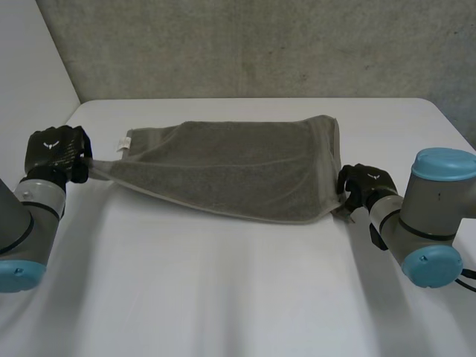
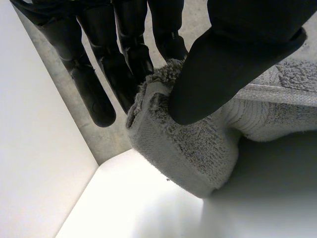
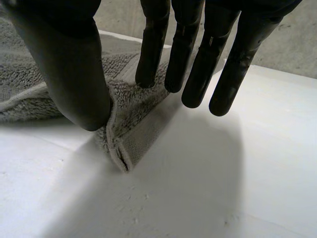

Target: Fold the laundry

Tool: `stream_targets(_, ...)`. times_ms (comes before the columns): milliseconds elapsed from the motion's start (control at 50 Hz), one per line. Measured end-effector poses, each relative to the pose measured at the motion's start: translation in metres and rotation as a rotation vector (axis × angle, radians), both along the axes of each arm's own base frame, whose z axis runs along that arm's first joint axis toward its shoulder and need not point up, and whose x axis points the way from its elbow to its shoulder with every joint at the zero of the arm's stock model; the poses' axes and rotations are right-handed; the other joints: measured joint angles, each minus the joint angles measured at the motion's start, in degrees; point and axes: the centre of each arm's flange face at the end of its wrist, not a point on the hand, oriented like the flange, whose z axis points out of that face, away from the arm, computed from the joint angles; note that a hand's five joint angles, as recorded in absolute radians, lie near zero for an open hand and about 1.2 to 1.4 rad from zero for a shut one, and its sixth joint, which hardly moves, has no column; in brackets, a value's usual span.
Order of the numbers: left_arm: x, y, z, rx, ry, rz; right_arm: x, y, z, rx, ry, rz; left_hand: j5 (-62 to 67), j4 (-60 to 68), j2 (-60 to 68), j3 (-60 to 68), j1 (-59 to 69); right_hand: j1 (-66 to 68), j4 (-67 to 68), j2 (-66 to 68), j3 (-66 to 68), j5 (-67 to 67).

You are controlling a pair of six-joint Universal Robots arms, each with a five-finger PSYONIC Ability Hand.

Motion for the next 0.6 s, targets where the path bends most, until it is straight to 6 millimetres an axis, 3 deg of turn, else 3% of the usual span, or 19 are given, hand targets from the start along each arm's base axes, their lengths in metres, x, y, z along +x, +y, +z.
stream_targets(60, 0.000, 0.000, 0.000, 0.001, -0.001, 0.000, 0.000, 0.000, 0.000, 0.001, -0.001, 0.002, 0.00, 0.00, 0.00, 0.00, 0.00, 5.87, 5.56, 5.11, 5.94, 5.92)
stream_targets(160, 0.000, 0.000, 0.000, 0.001, -0.001, -0.001, -0.002, -0.002, 0.006, -0.013, -0.004, -0.007, 0.00, 0.00, 0.00, 0.00, 0.00, 33.50, 32.43, 32.95, 32.85, 33.43)
stream_targets(260, 0.000, 0.001, 0.001, -0.001, -0.002, -0.002, -0.006, -0.004, 0.022, -0.053, -0.010, -0.022, 0.00, 0.00, 0.00, 0.00, 0.00, 34.01, 33.95, 33.54, 34.23, 34.54)
stream_targets(400, 0.000, 0.009, 0.012, -0.018, -0.007, -0.006, -0.019, -0.009, 0.073, -0.182, -0.005, -0.035, 0.00, 0.00, 0.00, 0.00, 0.00, 34.01, 33.95, 33.54, 34.24, 34.54)
stream_targets(440, 0.000, 0.013, 0.015, -0.021, -0.013, -0.008, -0.022, -0.009, 0.085, -0.214, 0.036, -0.022, 0.00, 0.00, 0.00, 0.00, 0.00, 34.01, 33.95, 33.54, 34.24, 34.54)
stream_targets(500, 0.001, 0.023, 0.020, -0.018, -0.052, -0.009, -0.031, -0.003, 0.100, -0.252, 0.232, 0.050, 0.00, 0.00, 0.00, 0.00, 0.00, 34.01, 33.95, 33.54, 34.24, 34.54)
stream_targets(600, 0.002, 0.042, 0.018, 0.015, -0.164, -0.017, -0.044, 0.015, 0.097, -0.214, 0.587, 0.202, 0.00, 0.00, 0.00, 0.00, 0.00, 34.01, 33.95, 33.55, 34.24, 34.54)
